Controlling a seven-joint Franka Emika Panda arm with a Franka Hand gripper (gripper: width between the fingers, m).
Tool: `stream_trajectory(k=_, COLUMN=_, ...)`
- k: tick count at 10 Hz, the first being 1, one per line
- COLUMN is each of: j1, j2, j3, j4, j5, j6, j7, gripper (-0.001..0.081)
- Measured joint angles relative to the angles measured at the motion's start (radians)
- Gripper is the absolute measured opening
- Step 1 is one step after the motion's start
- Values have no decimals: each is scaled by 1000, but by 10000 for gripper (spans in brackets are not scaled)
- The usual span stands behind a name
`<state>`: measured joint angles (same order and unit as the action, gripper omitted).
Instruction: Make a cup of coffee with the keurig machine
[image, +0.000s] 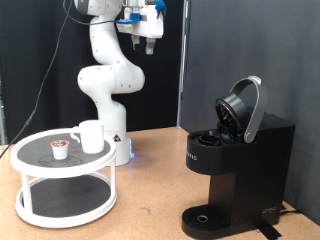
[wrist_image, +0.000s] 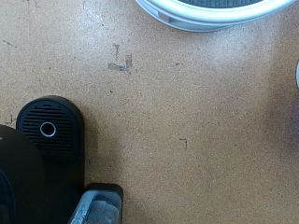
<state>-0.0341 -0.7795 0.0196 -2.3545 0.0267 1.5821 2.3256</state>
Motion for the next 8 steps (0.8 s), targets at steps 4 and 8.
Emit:
stream_trajectory(k=4, j1=-24, j2=17, j3=-80, j4=6, j5=-1, j6=39, j7=-40, gripper=734)
stream_trajectory(k=8, j1=-67, j2=38, j3=-198, j4=28, j5=-43, j6=24, j7=-129, gripper=734)
